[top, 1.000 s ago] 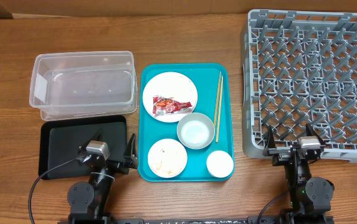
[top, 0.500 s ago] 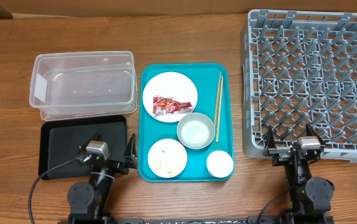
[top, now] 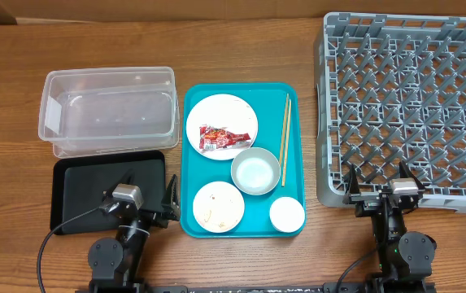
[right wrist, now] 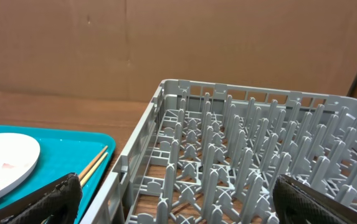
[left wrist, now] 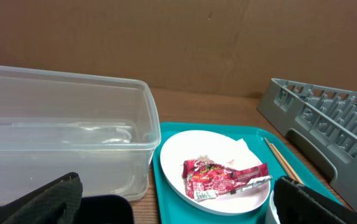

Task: Sort waste into correct bins and load items into the dishwasher

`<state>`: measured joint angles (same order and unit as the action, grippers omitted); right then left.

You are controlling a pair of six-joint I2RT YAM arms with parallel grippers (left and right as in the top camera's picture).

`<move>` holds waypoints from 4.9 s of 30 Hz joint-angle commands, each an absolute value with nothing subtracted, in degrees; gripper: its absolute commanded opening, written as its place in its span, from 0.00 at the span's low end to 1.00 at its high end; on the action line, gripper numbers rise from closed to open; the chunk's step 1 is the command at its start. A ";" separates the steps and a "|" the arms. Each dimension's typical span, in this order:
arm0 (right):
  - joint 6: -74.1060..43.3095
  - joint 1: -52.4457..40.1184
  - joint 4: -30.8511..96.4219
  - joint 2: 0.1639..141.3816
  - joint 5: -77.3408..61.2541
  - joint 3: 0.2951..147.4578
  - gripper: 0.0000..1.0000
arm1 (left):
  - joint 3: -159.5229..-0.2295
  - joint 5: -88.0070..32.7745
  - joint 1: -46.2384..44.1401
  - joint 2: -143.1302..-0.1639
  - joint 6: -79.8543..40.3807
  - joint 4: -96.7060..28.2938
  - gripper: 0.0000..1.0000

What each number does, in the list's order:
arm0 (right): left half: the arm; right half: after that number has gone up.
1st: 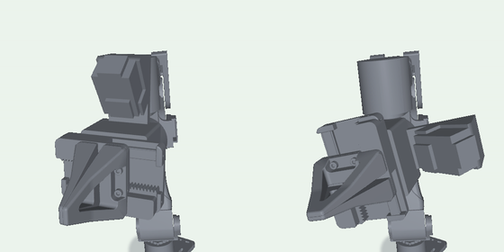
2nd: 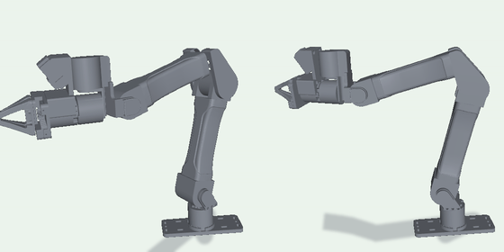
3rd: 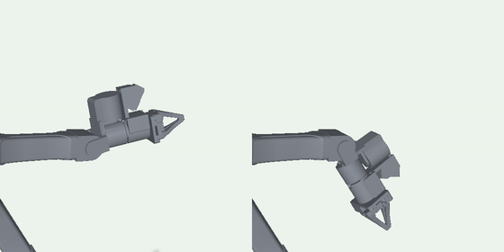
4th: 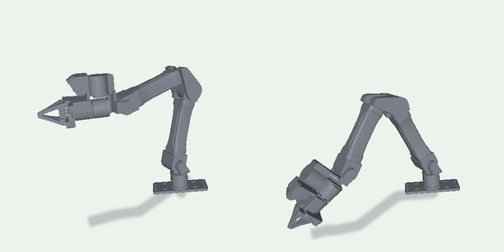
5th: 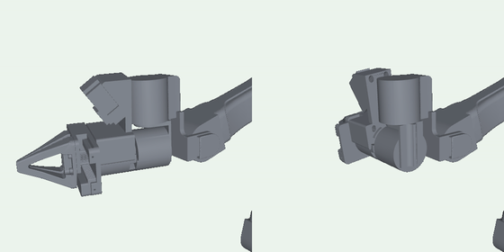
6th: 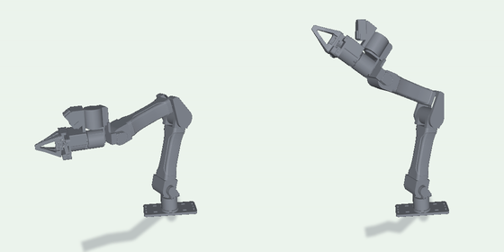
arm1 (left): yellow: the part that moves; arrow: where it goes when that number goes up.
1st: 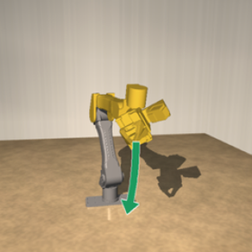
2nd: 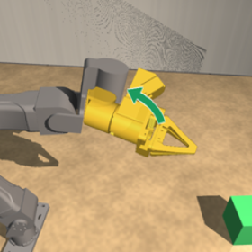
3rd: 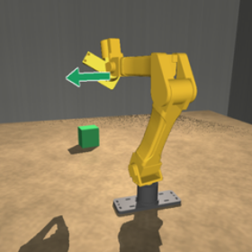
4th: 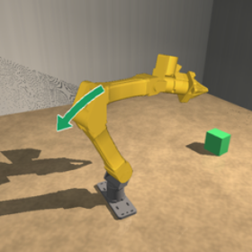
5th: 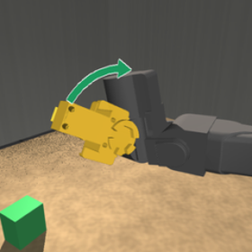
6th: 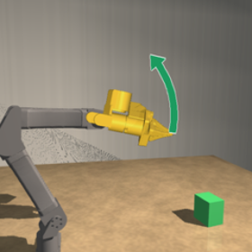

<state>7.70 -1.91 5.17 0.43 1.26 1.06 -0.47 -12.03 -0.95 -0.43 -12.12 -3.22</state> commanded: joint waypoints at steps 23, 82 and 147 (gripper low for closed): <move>-1.45 -1.83 2.50 0.19 -15.86 0.47 1.00 | -0.30 -19.84 -1.17 -0.32 -24.56 -2.76 1.00; -6.09 -1.83 60.45 57.93 -36.12 68.23 1.00 | -70.24 2.28 -51.44 -84.60 -34.96 -52.71 0.80; -2.87 -22.33 45.43 59.86 -57.65 68.23 0.68 | -78.00 -82.54 -18.13 -85.08 -6.37 -56.34 0.04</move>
